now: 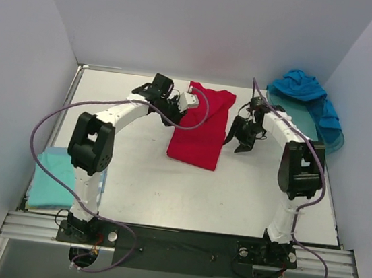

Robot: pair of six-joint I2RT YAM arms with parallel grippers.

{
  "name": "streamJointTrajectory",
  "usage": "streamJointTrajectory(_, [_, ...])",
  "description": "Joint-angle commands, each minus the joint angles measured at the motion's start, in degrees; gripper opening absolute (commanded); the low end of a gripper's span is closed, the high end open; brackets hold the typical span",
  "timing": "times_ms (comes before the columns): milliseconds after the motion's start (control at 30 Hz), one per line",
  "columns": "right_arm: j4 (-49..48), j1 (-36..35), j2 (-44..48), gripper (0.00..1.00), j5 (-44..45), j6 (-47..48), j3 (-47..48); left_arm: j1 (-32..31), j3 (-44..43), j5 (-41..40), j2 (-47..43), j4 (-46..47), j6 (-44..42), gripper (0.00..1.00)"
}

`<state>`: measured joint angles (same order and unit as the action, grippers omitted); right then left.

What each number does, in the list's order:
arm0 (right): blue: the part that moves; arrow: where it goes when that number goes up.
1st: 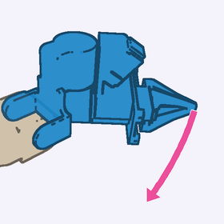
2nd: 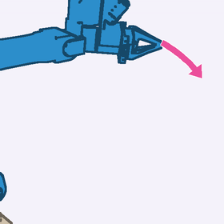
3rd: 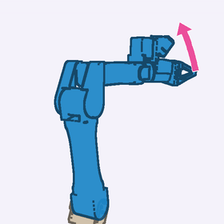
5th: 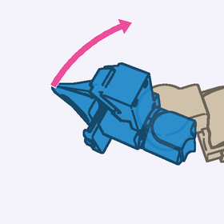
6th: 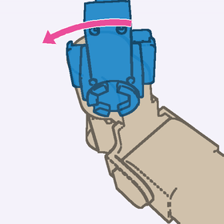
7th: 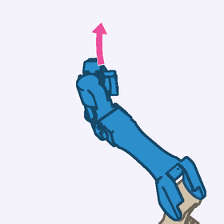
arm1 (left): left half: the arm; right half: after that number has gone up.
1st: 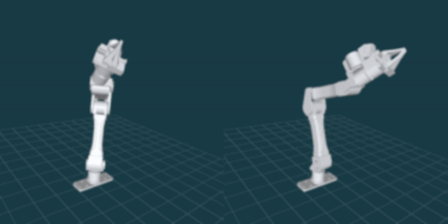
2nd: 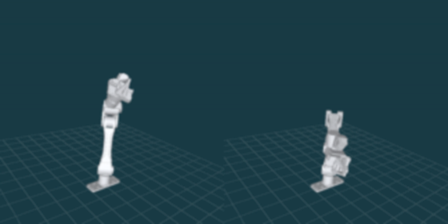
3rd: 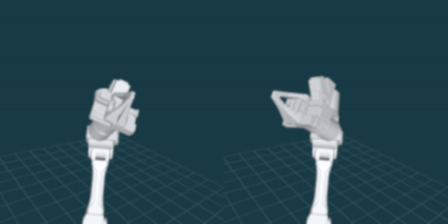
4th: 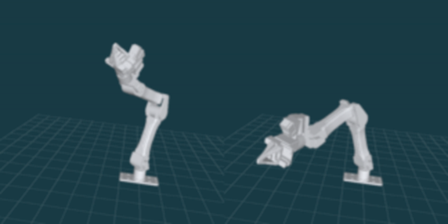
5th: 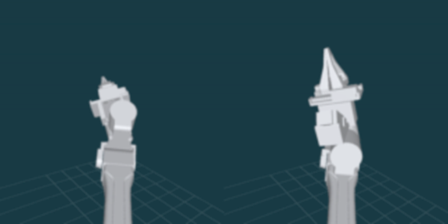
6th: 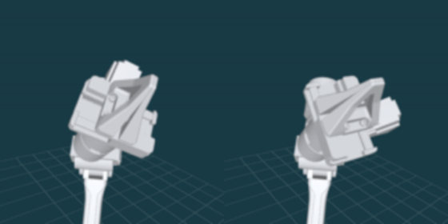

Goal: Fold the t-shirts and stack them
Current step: Fold the folded rectangular tshirt in 1/3 of the way, then grab one side of the 2/3 rectangular tshirt with both arms

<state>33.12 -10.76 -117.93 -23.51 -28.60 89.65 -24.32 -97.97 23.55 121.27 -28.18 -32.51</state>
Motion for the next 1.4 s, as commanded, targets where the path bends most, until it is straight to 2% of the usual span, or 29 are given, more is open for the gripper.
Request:
streamJointTrajectory(0, [2.21,-3.38,10.69,0.55,1.18,-1.28,-12.00,-0.64,6.55,14.84,-10.87,-12.57,-23.65,0.34])
streamJointTrajectory(67, [1.25,-5.66,11.84,0.56,-0.04,-3.65,-16.06,-1.34,9.71,17.49,-12.28,-18.73,-34.30,0.54])
streamJointTrajectory(100, [-0.41,-6.63,12.02,0.56,-0.48,-6.09,-17.73,-1.70,10.78,17.15,-12.64,-20.66,-36.63,0.63])
streamJointTrajectory(167, [-4.01,-6.99,12.81,0.57,-0.31,-10.22,-21.78,-2.84,15.77,14.61,-13.78,-19.29,-40.52,0.64])
streamJointTrajectory(267, [-9.29,-7.16,13.51,0.57,-1.18,-14.37,-26.35,-4.51,20.27,8.38,-15.10,-13.49,-40.44,0.66])
streamJointTrajectory(500, [-12.73,-7.60,10.35,0.56,-1.28,-17.71,-27.59,-7.49,27.48,3.70,-15.81,-1.97,-38.60,0.66])
streamJointTrajectory(700, [-16.25,-7.69,8.86,0.49,-1.18,-20.79,-29.09,-8.20,30.56,-1.22,-15.63,5.94,-35.07,0.64])
streamJointTrajectory(733, [-17.03,-7.78,8.51,0.45,-1.36,-21.23,-29.18,-8.12,30.91,-2.18,-15.63,6.82,-35.51,0.62])
streamJointTrajectory(767, [-17.39,-7.69,7.81,0.36,-1.71,-21.67,-29.44,-8.29,31.70,-2.54,-15.72,7.26,-36.21,0.61])
streamJointTrajectory(800, [-17.83,-7.69,7.45,0.31,-1.89,-21.93,-29.53,-8.29,32.05,-3.33,-15.72,8.14,-36.48,0.58])
streamJointTrajectory(833, [-18.27,-7.61,7.10,0.20,-1.98,-22.11,-29.96,-8.38,32.58,-3.86,-15.89,8.49,-36.92,0.54])
streamJointTrajectory(867, [-18.53,-7.43,7.01,0.15,-2.24,-22.11,-30.14,-8.38,32.93,-4.30,-15.89,9.02,-36.92,0.44])
streamJointTrajectory(900, [-18.88,-7.34,7.19,0.07,-2.59,-22.11,-30.58,-8.47,32.93,-4.74,-15.89,9.02,-37.10,0.38])
streamJointTrajectory(933, [-18.97,-7.34,7.36,0.03,-2.77,-21.77,-30.58,-8.47,32.50,-4.83,-16.07,7.72,-37.18,0.24])
streamJointTrajectory(967, [-18.54,-7.34,7.97,0.00,-3.03,-21.59,-30.76,-8.64,31.97,-4.74,-16.07,6.23,-37.53,0.17])
streamJointTrajectory(1000, [-18.36,-7.34,8.76,0.00,-3.21,-20.89,-30.85,-8.73,30.66,-4.13,-16.16,2.64,-37.62,0.04])
streamJointTrajectory(1033, [-17.75,-7.43,9.20,0.00,-3.99,-20.45,-31.02,-8.82,29.69,-3.08,-16.50,0.17,-37.54,0.00])
streamJointTrajectory(1200, [-11.87,-8.83,16.92,0.00,-5.84,-13.26,-34.79,-10.22,26.17,0.53,-19.84,-15.74,-32.01,0.00])
streamJointTrajectory(1367, [-0.64,-13.56,28.26,0.00,-7.69,-7.10,-40.94,-13.74,29.94,5.26,-30.80,-31.36,-30.77,0.00])
